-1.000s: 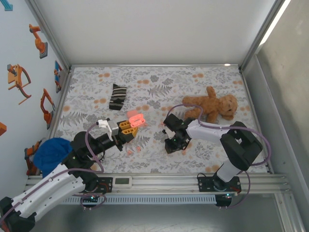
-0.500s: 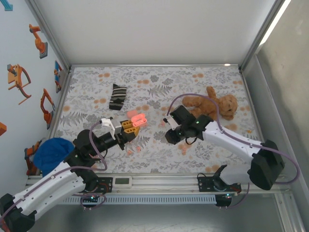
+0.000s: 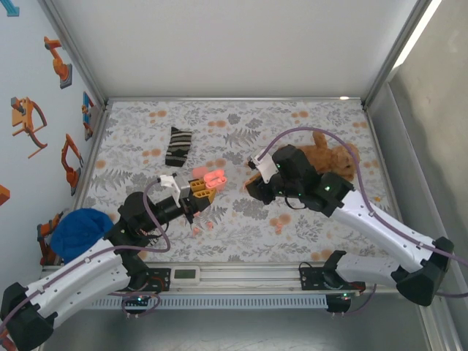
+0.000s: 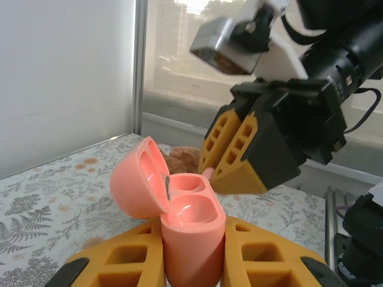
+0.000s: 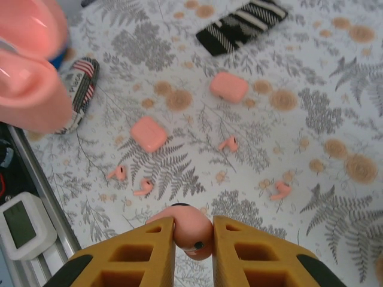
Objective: Insert the wireless bluetooth earbuds into the charging case
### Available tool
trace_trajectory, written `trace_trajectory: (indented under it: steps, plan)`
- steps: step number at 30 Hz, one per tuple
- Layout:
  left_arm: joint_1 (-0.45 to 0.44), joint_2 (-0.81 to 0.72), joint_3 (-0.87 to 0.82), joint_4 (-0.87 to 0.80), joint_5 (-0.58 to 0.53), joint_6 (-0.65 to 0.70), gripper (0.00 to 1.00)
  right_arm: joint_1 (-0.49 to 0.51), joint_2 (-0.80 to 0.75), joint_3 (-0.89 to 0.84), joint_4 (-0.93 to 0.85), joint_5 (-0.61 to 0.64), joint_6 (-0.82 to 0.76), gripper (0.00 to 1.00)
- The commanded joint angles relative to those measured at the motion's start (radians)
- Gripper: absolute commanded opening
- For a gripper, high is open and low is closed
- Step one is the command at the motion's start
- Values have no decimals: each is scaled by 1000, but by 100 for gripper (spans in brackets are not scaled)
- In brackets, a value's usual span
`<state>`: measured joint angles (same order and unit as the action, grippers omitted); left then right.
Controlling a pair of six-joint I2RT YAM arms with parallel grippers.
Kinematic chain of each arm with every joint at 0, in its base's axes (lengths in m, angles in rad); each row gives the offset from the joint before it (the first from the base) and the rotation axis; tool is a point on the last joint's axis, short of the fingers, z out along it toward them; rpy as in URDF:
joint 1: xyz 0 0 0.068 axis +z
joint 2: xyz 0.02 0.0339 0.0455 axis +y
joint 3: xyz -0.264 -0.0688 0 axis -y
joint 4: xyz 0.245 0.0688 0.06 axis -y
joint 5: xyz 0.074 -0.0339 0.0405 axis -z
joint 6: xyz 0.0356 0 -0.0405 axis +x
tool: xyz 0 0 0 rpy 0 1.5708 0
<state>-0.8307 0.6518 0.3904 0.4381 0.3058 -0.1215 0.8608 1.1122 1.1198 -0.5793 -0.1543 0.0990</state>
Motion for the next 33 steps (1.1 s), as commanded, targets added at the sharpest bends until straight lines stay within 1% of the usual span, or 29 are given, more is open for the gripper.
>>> trace_trajectory:
  steps: [1,5,10,13,26,33]
  plan:
    - [-5,8,21,60,-4,-22,0,19,-39,52,74,20,-58,21]
    - [-5,22,21,74,1,-29,0,51,-57,81,112,19,-93,21]
    - [-8,30,21,86,3,-30,0,128,-45,136,105,107,-154,21]
    - [-8,33,23,92,7,-29,0,158,-30,155,112,130,-187,21]
    - [-10,38,29,95,15,-27,0,214,51,235,119,183,-261,21]
    - [-10,39,40,85,24,-20,0,239,84,247,125,196,-281,21]
